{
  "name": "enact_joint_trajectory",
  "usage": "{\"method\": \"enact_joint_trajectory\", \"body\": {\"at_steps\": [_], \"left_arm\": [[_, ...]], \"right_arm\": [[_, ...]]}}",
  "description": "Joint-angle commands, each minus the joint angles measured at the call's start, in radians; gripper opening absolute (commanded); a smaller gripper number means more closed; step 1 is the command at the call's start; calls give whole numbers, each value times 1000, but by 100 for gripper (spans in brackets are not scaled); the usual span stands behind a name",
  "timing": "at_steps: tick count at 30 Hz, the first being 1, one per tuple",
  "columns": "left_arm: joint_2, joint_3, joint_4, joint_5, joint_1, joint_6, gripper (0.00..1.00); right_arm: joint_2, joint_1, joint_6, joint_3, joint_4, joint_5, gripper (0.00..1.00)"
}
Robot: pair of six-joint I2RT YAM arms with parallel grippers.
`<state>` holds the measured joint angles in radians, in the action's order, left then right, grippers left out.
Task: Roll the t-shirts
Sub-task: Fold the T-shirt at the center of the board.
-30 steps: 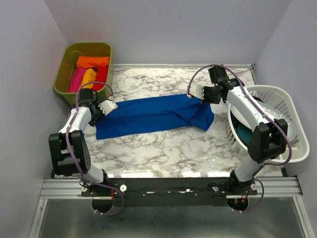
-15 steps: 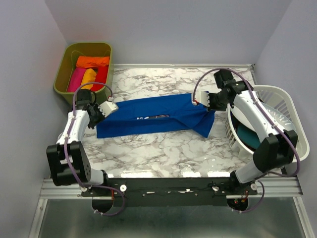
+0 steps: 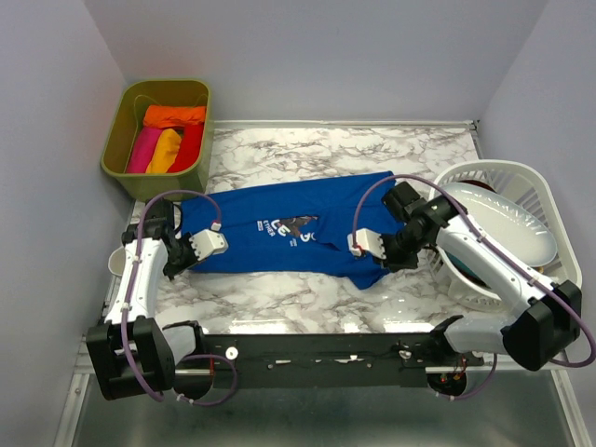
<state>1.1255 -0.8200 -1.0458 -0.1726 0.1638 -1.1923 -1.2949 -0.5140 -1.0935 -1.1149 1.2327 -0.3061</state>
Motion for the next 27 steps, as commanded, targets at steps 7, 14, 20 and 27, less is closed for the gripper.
{"method": "enact_joint_trajectory", "body": {"at_steps": [7, 14, 20, 27], "left_arm": [[-41, 24, -16, 19, 8, -33, 0], [-69, -8, -10, -2, 25, -18, 0], [-73, -42, -83, -2, 51, -73, 0], [-127, 36, -56, 65, 51, -145, 0]], "right_arm": [[137, -60, 96, 81, 237, -169, 1], [232, -60, 103, 179, 208, -103, 0], [263, -49, 129, 220, 160, -82, 0], [270, -26, 98, 291, 140, -76, 1]]}}
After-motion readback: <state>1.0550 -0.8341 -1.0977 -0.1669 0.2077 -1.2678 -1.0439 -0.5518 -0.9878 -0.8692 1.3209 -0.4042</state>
